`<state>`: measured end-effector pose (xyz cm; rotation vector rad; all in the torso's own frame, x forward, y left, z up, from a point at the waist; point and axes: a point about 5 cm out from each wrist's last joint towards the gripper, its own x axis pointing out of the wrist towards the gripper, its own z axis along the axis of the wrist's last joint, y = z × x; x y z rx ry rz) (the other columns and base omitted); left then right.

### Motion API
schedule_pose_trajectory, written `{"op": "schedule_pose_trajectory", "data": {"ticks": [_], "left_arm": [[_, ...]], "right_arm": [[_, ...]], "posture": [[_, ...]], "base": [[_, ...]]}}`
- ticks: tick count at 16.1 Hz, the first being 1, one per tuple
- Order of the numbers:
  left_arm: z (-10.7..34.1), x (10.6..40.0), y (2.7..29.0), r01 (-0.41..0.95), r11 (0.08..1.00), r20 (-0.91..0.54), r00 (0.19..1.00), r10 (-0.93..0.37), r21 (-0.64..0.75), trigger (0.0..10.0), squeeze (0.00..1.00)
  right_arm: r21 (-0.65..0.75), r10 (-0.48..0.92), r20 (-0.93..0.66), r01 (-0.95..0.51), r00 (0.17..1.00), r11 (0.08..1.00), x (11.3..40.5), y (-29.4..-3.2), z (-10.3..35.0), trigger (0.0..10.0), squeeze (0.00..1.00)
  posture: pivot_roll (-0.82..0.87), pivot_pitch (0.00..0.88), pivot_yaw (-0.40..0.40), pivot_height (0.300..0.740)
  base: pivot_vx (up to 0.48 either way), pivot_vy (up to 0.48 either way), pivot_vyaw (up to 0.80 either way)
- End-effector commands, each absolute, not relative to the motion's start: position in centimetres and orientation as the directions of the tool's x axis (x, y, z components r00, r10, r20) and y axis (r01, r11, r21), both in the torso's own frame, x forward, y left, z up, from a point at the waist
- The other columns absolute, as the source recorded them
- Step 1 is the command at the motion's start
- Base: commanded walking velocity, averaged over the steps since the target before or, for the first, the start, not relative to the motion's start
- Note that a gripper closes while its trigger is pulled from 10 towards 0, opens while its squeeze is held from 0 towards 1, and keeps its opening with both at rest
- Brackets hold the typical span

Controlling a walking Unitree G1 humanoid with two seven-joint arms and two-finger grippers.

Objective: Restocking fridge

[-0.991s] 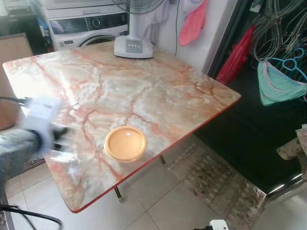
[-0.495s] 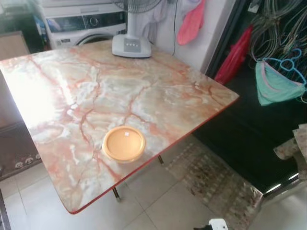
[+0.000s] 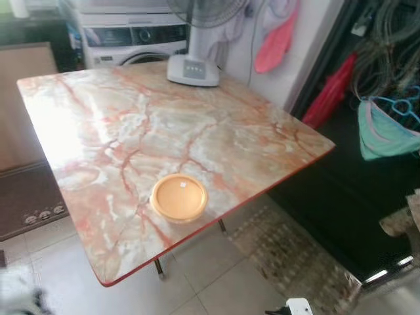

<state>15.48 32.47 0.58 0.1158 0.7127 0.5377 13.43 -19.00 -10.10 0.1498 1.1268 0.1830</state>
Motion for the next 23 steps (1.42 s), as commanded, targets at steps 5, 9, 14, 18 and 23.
{"op": "schedule_pose_trajectory", "data": {"ticks": [5, 9, 14, 18, 23], "left_arm": [[-5.5, 14.7, 28.9, -0.168, 0.917, -0.702, 0.599, 0.386, 0.362, 10.0, 0.00], [-6.9, 15.1, 27.5, -0.048, 0.932, -0.733, 0.604, 0.314, 0.360, 10.0, 0.00], [-7.2, 15.4, 27.2, -0.020, 0.939, -0.752, 0.594, 0.287, 0.343, 10.0, 0.00], [-7.7, 15.1, 26.5, -0.055, 0.948, -0.770, 0.570, 0.287, 0.312, 10.0, 0.00], [-8.3, 14.3, 26.1, -0.072, 0.952, -0.790, 0.541, 0.287, 0.297, 10.0, 0.00]], "right_arm": [[0.195, 0.185, -0.887, -0.021, 0.423, 0.981, 12.9, -19.6, -10.2, 10.0, 0.00], [0.189, 0.149, -0.889, 0.049, 0.434, 0.981, 12.3, -19.0, -10.5, 10.0, 0.00], [0.145, 0.124, -0.902, 0.021, 0.413, 0.989, 11.9, -18.7, -10.8, 10.0, 0.00], [0.129, 0.132, -0.902, -0.035, 0.410, 0.991, 12.0, -18.8, -10.7, 10.0, 0.00], [0.153, 0.175, -0.892, -0.087, 0.416, 0.984, 12.1, -18.6, -10.6, 10.0, 0.00]], "posture": [[0.25, 0.000, -0.125, 0.740], [0.20, 0.000, -0.057, 0.740], [0.14, 0.000, -0.012, 0.740], [0.13, 0.000, -0.010, 0.740], [0.12, 0.000, -0.004, 0.740]], "base": [[0.000, 0.000, 0.00], [0.000, 0.000, 0.00], [0.000, 0.000, 0.00], [0.000, 0.000, 0.00], [-0.097, 0.000, 0.00]]}}
